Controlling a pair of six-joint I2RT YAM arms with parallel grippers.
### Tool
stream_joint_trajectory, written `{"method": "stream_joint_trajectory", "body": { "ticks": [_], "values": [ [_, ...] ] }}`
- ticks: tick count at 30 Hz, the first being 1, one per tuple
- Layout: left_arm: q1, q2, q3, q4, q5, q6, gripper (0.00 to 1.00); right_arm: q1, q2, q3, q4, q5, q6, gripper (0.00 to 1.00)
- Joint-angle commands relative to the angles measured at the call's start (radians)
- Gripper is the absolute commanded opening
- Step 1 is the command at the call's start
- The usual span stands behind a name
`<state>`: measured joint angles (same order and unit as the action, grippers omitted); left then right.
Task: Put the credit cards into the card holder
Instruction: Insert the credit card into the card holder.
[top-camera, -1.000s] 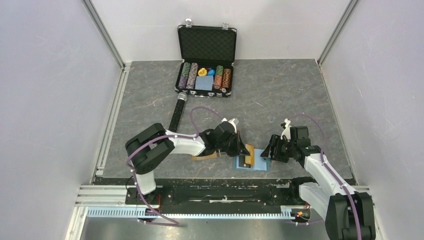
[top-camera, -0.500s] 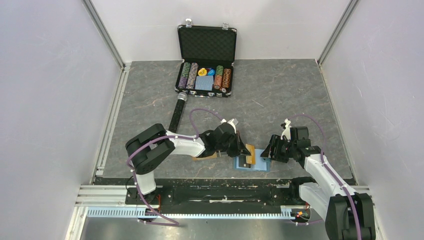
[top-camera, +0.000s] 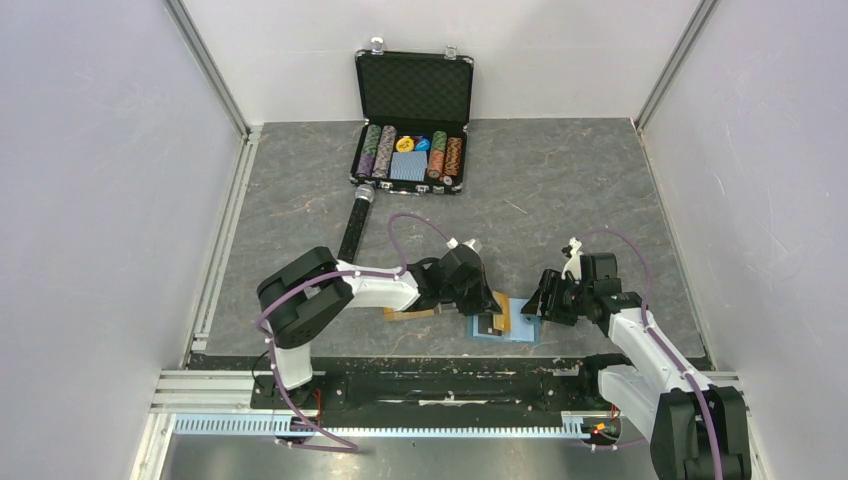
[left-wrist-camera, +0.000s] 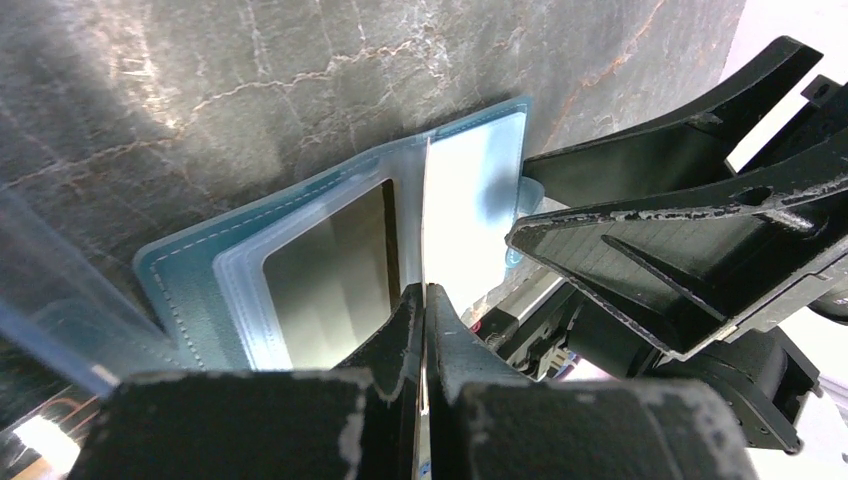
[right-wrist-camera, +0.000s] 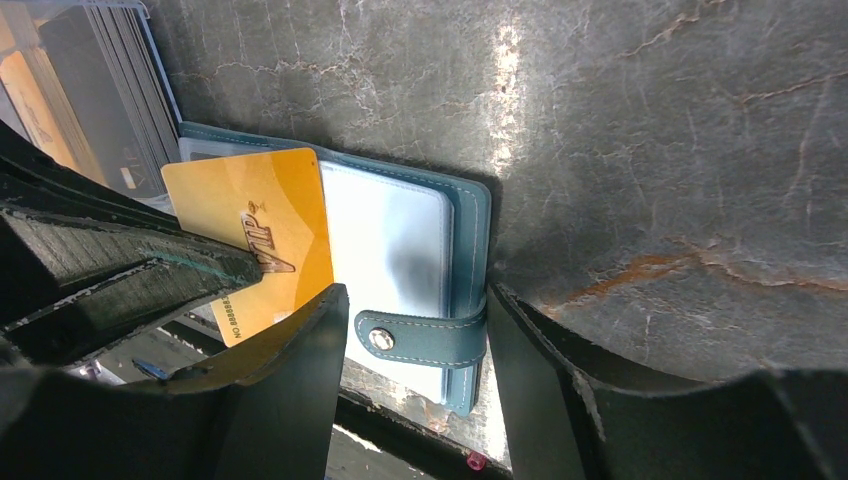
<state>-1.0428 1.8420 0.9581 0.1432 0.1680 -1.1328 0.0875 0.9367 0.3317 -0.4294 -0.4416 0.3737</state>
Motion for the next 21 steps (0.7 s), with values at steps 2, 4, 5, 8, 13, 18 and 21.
{"method": "stream_joint_trajectory", "body": {
  "ticks": [2, 4, 5, 8, 13, 18, 21],
  "values": [
    [-0.016, 0.07, 0.021, 0.024, 0.035, 0.041, 0.02, 0.005, 0.023, -0.059, -0.098, 0.015, -0.009, 0.56],
    [-0.017, 0.08, 0.022, 0.06, 0.057, 0.033, 0.02, 0.005, 0.022, -0.061, -0.098, 0.013, -0.01, 0.56],
    [-0.018, 0.085, 0.025, 0.069, 0.067, 0.032, 0.02, 0.005, 0.025, -0.061, -0.099, 0.013, -0.011, 0.56],
    [-0.019, 0.089, 0.027, 0.082, 0.088, 0.03, 0.02, 0.004, 0.025, -0.059, -0.098, 0.012, -0.01, 0.56],
    [-0.021, 0.062, 0.006, 0.058, 0.091, 0.021, 0.02, 0.004, 0.025, -0.056, -0.099, 0.014, -0.011, 0.56],
    [-0.021, 0.022, -0.009, 0.007, 0.083, 0.031, 0.02, 0.004, 0.025, -0.057, -0.098, 0.015, -0.008, 0.56],
    [-0.026, 0.004, -0.013, -0.001, 0.084, 0.033, 0.02, 0.004, 0.025, -0.057, -0.097, 0.015, -0.009, 0.55]
  ]
}}
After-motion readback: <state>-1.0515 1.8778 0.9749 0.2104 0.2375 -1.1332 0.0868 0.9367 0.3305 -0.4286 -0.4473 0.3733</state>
